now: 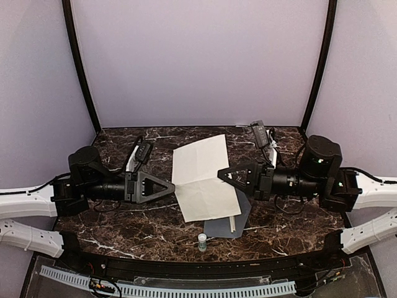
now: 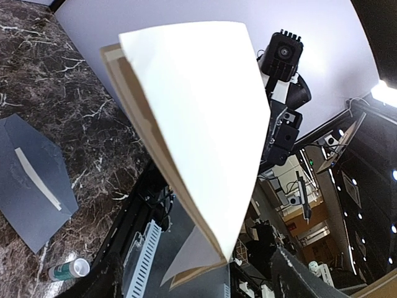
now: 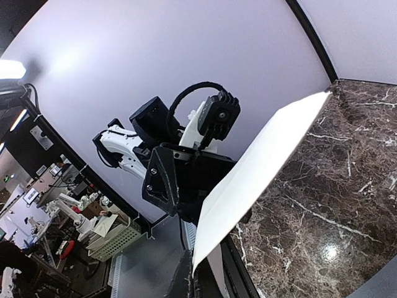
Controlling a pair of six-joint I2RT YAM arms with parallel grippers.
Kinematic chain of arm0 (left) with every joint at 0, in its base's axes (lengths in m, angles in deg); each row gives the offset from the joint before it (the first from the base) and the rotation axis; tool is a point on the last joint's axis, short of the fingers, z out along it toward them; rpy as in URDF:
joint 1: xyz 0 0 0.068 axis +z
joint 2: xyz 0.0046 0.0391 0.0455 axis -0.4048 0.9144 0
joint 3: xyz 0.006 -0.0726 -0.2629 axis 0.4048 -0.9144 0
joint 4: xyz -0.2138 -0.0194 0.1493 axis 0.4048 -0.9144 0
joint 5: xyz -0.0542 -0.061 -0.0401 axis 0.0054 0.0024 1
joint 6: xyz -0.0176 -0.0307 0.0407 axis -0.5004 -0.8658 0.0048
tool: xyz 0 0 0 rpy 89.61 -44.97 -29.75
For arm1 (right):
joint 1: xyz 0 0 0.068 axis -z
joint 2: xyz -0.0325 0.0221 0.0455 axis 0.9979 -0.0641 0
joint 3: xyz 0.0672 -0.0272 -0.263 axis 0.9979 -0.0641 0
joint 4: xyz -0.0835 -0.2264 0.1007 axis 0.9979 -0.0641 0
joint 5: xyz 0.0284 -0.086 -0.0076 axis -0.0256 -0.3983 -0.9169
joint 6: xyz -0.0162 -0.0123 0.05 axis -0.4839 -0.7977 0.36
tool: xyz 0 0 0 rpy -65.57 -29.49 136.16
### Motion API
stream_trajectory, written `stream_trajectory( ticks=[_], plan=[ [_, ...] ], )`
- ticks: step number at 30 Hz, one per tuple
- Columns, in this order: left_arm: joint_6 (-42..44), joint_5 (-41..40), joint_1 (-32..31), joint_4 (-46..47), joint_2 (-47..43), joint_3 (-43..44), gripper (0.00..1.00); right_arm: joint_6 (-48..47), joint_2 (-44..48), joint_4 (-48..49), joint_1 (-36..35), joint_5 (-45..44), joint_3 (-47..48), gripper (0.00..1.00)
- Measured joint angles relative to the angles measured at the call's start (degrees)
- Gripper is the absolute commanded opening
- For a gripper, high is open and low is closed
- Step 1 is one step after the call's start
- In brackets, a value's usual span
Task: Place the letter into the envelope and seal it
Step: Fold the letter.
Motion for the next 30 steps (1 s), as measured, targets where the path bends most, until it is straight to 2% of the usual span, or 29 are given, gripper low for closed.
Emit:
stream_trajectory(
  ticks=[4,17,20,24,25,28,30],
  plan=[
    [-1.22,0.87,-1.09,5.42,1.51,0.0,0.77,0.02,-0.57,1.51,0.0,0.74,0.0,0.0],
    [-3.98,2.62,-2.82,14.91,5.66,0.26,0.32,0.26,-0.68,3.3,0.0,0.96,-0.76,0.0],
    [-4.07,2.6,-2.86,15.74,5.99,0.28,0.17,0.42,-0.68,3.32,0.0,0.92,-0.87,0.0],
    [-4.44,2.21,-3.02,16.37,5.99,0.28,0.02,0.5,-0.5,3.26,0.0,0.68,-1.33,0.0],
    [-4.44,2.12,-3.02,16.37,5.99,0.28,0.0,0.57,-0.46,3.26,0.0,0.66,-1.4,0.03],
    [-4.37,1.33,-3.02,16.2,6.03,0.28,0.0,1.2,-0.33,3.23,0.0,0.31,-1.49,0.28],
    [-4.09,1.01,-3.02,15.58,6.03,0.28,0.0,1.27,-0.07,3.15,0.0,-0.35,-1.68,0.34]
  ],
)
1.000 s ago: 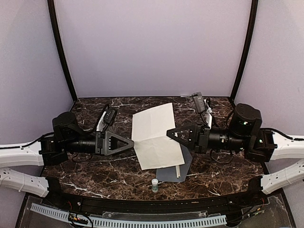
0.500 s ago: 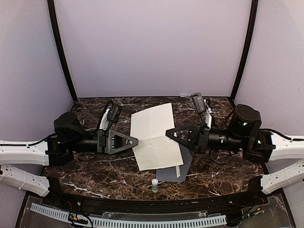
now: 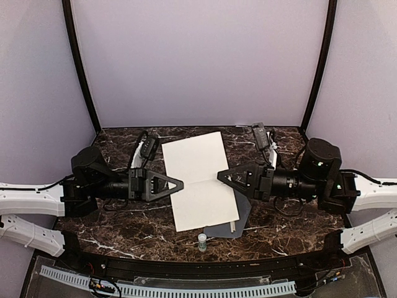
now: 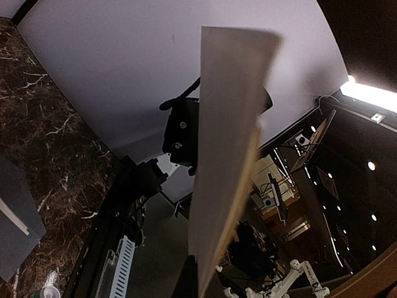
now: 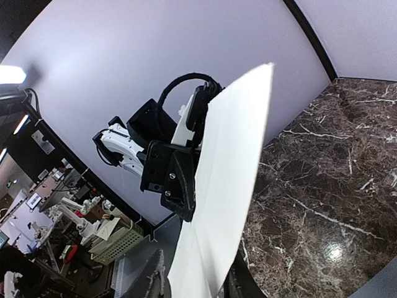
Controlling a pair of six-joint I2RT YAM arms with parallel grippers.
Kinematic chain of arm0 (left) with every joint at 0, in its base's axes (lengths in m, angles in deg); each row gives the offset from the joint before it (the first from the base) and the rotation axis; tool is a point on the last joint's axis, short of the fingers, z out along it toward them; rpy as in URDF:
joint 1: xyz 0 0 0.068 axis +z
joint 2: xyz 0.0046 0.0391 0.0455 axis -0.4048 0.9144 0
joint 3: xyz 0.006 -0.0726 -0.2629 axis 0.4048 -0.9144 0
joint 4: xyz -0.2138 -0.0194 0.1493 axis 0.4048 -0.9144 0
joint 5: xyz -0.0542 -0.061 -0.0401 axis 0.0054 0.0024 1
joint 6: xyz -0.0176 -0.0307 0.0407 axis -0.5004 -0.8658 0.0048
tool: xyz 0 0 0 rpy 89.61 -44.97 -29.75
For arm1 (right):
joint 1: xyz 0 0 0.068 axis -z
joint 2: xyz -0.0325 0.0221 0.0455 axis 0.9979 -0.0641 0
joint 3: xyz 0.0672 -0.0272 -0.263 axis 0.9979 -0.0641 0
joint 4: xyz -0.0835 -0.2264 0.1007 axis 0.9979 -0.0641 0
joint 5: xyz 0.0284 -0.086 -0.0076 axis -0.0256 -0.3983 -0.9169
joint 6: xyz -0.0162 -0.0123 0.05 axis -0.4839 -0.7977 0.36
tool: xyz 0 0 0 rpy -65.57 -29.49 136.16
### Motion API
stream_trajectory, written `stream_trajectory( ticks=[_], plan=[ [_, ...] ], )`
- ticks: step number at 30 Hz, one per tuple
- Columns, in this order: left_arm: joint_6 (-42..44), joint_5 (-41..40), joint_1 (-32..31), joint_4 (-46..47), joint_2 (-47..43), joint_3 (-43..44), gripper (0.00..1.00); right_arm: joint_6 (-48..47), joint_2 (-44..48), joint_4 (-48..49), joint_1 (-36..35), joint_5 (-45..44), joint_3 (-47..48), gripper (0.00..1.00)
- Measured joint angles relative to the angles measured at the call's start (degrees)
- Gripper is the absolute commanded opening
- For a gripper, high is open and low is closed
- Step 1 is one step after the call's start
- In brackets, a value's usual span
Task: Place the letter into the envelope and seal it
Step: Fold the letter.
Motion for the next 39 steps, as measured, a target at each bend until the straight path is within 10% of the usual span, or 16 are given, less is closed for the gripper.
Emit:
stream_trajectory(
  ticks=[10,16,30,39],
  plan=[
    [3.52,1.29,-0.04,-4.68,0.33,0.0,0.0,1.4,0.48,-3.98,0.57,-6.05,0.61,0.37],
    [4.94,3.65,-0.42,-5.55,0.7,0.0,0.0,2.34,0.44,-4.09,2.01,-6.43,0.98,0.0],
    [6.08,6.36,-0.7,-6.19,1.9,0.0,0.0,2.6,-0.09,-3.13,3.17,-4.39,1.14,0.16],
    [6.27,7.48,-1.01,-6.19,2.05,0.0,0.0,2.8,-0.5,-2.47,4.42,-4.22,1.97,0.0]
  ],
)
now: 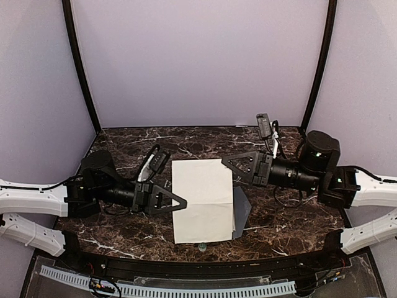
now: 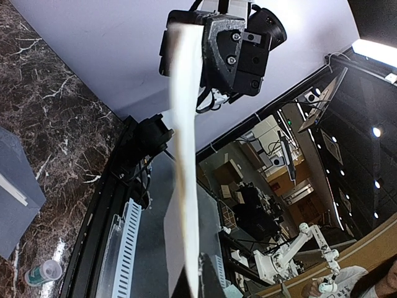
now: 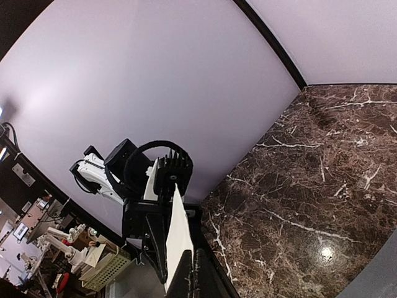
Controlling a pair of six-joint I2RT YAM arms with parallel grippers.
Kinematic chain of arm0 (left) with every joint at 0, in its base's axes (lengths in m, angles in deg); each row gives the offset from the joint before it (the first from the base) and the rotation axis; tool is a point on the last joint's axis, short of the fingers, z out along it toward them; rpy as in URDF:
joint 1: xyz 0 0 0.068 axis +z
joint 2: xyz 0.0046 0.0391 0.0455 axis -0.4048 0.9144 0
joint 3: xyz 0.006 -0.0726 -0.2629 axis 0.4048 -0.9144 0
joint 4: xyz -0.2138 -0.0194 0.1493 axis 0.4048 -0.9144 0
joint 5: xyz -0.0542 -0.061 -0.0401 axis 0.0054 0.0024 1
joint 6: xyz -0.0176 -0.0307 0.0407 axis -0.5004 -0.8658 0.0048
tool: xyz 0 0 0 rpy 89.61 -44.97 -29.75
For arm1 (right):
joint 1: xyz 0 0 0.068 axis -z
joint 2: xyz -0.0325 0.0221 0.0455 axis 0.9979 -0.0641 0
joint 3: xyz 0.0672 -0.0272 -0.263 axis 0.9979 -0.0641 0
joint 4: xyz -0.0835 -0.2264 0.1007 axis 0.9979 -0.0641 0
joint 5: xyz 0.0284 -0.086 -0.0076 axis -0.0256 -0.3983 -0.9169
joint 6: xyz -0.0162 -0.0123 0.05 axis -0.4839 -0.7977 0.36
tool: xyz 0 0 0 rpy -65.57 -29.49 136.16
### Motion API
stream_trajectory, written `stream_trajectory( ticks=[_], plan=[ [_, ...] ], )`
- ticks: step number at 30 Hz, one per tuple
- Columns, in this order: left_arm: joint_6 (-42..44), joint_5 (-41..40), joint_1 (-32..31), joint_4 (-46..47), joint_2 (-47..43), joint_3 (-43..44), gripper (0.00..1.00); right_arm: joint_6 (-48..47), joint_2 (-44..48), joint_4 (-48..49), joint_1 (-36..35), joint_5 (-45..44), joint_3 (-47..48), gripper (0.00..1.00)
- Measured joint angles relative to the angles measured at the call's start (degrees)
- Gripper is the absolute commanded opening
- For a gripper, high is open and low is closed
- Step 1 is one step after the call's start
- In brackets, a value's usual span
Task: Place the letter into the envelope and seal it
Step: Fold the letter.
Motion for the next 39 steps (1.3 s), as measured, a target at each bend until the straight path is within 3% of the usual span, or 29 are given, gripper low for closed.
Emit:
stream_trajectory(
  ticks=[3,6,9,13,18,22,28,31,33,39],
  plan=[
    [0.02,-0.02,0.0,0.0,0.0,0.0,0.0,0.02,0.0,0.0,0.15,0.2,0.0,0.02],
    [0.04,-0.02,0.0,0.0,0.0,0.0,0.0,0.11,0.0,0.02,0.2,0.37,0.0,0.39],
    [0.0,-0.9,-0.04,0.22,-0.09,-0.02,0.0,0.48,0.0,0.07,0.42,0.79,0.0,0.55],
    [-0.31,-4.44,-0.04,2.51,-1.66,-0.39,0.0,0.7,0.0,0.85,0.52,2.21,-0.2,0.66],
    [-0.55,-8.61,-0.04,6.84,-4.2,-0.39,0.0,1.95,-1.33,3.69,0.52,7.45,-1.68,0.67],
    [-0.52,-10.64,-0.04,7.63,-4.5,-0.26,0.0,2.54,-3.06,4.37,0.11,11.3,-2.84,0.61],
    [-0.31,-13.42,-0.04,5.38,-5.44,-0.26,0.0,3.06,-3.26,5.55,-0.79,13.64,-4.04,0.35],
    [-0.11,-14.97,-0.04,4.24,-6.75,-0.26,0.0,3.67,-3.17,6.08,-0.85,13.73,-4.44,0.2],
    [0.07,-15.87,-0.04,3.43,-7.56,-0.26,0.0,3.58,-2.86,6.12,-0.85,13.68,-4.68,0.0],
    [0.42,-17.59,-0.04,1.16,-8.85,-0.26,0.0,3.52,-1.88,5.92,-1.09,13.44,-5.16,0.0]
  ],
)
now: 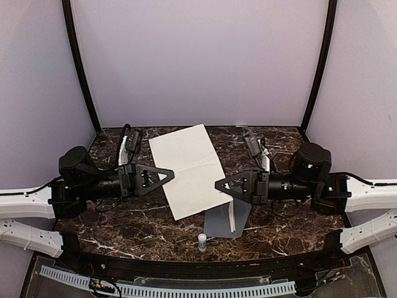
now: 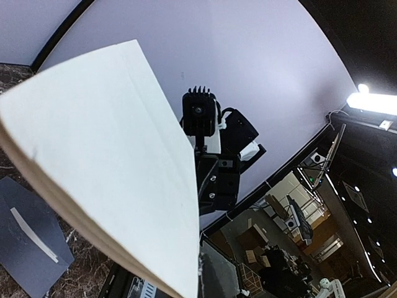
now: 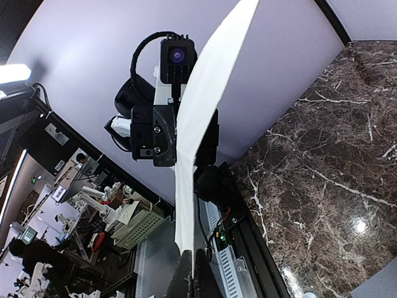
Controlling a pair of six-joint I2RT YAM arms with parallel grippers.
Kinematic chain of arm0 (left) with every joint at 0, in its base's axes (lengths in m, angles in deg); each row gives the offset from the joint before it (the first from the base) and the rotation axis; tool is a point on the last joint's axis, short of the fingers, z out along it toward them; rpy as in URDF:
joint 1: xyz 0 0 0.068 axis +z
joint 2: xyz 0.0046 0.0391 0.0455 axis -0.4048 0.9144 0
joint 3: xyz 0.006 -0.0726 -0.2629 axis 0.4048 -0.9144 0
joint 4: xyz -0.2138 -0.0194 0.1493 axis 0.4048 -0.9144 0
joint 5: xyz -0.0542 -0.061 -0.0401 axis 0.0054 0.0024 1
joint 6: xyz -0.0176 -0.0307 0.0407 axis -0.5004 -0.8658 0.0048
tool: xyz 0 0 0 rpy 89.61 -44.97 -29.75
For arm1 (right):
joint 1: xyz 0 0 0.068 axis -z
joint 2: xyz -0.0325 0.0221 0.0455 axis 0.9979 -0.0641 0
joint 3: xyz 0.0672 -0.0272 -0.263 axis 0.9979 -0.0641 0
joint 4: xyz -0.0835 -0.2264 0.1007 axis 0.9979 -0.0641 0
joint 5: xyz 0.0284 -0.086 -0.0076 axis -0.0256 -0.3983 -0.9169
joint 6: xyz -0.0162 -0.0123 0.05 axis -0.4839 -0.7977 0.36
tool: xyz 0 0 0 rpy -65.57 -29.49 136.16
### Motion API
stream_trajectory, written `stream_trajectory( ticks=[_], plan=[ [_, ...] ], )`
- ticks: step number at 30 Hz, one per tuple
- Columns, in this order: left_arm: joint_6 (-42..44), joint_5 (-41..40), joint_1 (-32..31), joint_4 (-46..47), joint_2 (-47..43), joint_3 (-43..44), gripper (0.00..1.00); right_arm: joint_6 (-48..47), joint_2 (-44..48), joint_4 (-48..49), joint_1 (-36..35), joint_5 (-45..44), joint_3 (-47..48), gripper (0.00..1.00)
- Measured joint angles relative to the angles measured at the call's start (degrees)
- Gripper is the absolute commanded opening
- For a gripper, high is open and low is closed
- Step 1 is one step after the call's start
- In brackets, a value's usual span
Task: Place the letter into the envelope and seal it
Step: Fold the letter.
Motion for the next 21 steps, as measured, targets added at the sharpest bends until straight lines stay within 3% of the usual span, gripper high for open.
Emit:
stream_trajectory(
  ticks=[1,3,5,17,21],
  plan=[
    [0.02,-0.2,0.0,-0.42,0.0,0.0,0.0,-0.02,0.15,-0.02,0.0,0.02,-0.04,0.05],
    [0.02,-0.55,0.0,-1.16,0.0,0.0,0.0,0.07,0.39,-0.26,-0.02,0.02,-0.04,0.25],
    [0.04,-0.85,0.0,-2.05,-0.2,0.0,0.0,-0.17,0.83,-0.46,-0.02,-0.04,-0.15,0.3],
    [0.39,-1.38,0.42,-3.76,-1.05,0.28,0.0,1.46,3.85,-0.74,-0.07,-0.15,-3.65,0.28],
    [0.39,-1.38,0.68,-3.78,-1.07,0.28,0.0,2.1,3.61,-0.55,-0.31,0.26,-4.24,0.18]
  ],
)
